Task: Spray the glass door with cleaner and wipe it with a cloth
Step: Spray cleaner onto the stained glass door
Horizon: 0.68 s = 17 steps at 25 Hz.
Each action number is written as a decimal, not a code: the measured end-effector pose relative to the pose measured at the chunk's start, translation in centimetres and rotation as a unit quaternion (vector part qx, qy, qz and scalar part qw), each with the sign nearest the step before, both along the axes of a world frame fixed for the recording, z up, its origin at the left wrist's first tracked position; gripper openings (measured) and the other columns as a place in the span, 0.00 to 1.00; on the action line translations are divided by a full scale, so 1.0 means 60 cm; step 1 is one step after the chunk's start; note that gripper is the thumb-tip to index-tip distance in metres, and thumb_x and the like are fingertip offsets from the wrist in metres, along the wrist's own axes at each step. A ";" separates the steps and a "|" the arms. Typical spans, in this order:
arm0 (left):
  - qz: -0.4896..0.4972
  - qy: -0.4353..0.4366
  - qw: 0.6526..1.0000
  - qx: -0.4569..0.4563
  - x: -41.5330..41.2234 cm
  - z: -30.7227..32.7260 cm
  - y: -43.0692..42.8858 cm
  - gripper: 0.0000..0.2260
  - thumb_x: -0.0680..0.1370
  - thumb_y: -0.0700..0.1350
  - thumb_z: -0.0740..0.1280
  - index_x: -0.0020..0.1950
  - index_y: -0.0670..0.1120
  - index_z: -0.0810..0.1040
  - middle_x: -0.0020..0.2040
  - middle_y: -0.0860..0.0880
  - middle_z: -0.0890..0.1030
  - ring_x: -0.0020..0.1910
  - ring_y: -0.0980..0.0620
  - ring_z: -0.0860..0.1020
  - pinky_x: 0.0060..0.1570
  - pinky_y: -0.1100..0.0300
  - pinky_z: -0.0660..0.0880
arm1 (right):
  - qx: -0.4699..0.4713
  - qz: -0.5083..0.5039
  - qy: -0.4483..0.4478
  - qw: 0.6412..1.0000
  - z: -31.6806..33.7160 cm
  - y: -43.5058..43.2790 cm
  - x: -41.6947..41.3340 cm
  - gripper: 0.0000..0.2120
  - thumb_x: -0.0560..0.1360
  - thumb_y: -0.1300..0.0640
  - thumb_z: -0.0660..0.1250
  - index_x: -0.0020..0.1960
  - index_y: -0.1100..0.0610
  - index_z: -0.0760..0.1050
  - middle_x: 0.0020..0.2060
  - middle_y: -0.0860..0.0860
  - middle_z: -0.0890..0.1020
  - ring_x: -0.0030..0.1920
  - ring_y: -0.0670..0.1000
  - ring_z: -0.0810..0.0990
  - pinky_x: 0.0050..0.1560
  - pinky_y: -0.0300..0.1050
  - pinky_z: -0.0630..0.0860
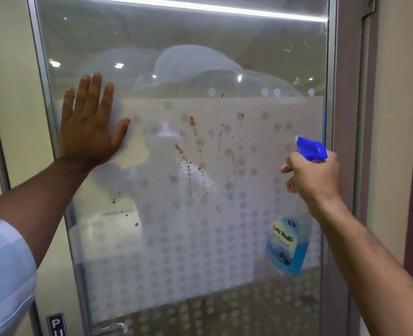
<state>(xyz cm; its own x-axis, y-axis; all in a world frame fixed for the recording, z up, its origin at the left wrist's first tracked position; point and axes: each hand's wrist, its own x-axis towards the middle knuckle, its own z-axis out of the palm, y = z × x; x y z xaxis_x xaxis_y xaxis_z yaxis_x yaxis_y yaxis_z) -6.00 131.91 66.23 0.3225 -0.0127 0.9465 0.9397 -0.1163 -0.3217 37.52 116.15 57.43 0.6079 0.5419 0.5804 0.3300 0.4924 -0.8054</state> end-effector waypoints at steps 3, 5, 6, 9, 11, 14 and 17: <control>-0.004 -0.006 1.000 -0.002 -0.001 0.002 -0.005 0.35 0.89 0.62 0.54 0.90 0.44 0.50 0.90 0.39 0.52 0.89 0.37 0.50 0.87 0.39 0.47 | -0.014 0.004 -0.010 1.000 -0.041 -0.005 -0.003 0.07 0.71 0.57 0.66 0.40 0.60 0.78 0.34 0.55 0.87 0.28 0.56 0.79 0.32 0.57 0.80; -0.005 -0.005 1.000 0.001 -0.001 0.003 -0.007 0.35 0.89 0.62 0.54 0.90 0.44 0.51 0.90 0.39 0.52 0.89 0.37 0.51 0.87 0.39 0.47 | -0.021 0.000 -0.025 0.999 -0.063 -0.010 -0.008 0.06 0.72 0.57 0.67 0.41 0.59 0.78 0.37 0.56 0.87 0.30 0.60 0.80 0.34 0.65 0.82; -0.004 -0.005 1.000 0.002 -0.002 0.004 -0.008 0.35 0.89 0.62 0.54 0.90 0.44 0.51 0.90 0.39 0.52 0.89 0.37 0.51 0.87 0.39 0.47 | -0.024 0.000 -0.034 0.999 -0.074 -0.014 -0.012 0.04 0.72 0.57 0.67 0.41 0.58 0.78 0.37 0.56 0.87 0.32 0.62 0.81 0.36 0.68 0.83; 0.001 -0.009 1.000 -0.001 -0.001 0.001 -0.006 0.35 0.89 0.62 0.54 0.90 0.44 0.51 0.90 0.39 0.52 0.89 0.37 0.51 0.87 0.39 0.47 | -0.040 0.006 -0.064 0.997 -0.112 -0.033 -0.033 0.01 0.73 0.56 0.68 0.44 0.53 0.77 0.35 0.55 0.86 0.35 0.64 0.84 0.38 0.70 0.83; 0.004 -0.011 1.000 -0.007 0.001 -0.002 -0.004 0.35 0.89 0.62 0.55 0.90 0.44 0.51 0.90 0.39 0.52 0.89 0.38 0.51 0.87 0.39 0.48 | -0.048 0.035 -0.067 0.996 -0.134 -0.048 -0.053 0.02 0.74 0.58 0.69 0.43 0.56 0.77 0.35 0.58 0.85 0.31 0.59 0.83 0.37 0.67 0.84; 0.012 -0.009 1.000 -0.012 0.003 0.003 -0.007 0.35 0.89 0.63 0.54 0.90 0.44 0.51 0.89 0.38 0.53 0.89 0.37 0.52 0.87 0.38 0.49 | -0.062 0.122 -0.060 0.989 -0.153 -0.066 -0.097 0.05 0.76 0.63 0.70 0.41 0.60 0.78 0.36 0.64 0.83 0.30 0.55 0.79 0.32 0.54 0.80; 0.018 -0.013 0.999 -0.031 0.002 0.009 -0.016 0.36 0.89 0.64 0.53 0.90 0.44 0.51 0.89 0.38 0.53 0.89 0.37 0.51 0.87 0.39 0.49 | -0.069 0.171 -0.071 0.980 -0.160 -0.078 -0.150 0.06 0.77 0.68 0.68 0.41 0.63 0.79 0.36 0.65 0.83 0.31 0.49 0.82 0.31 0.47 0.80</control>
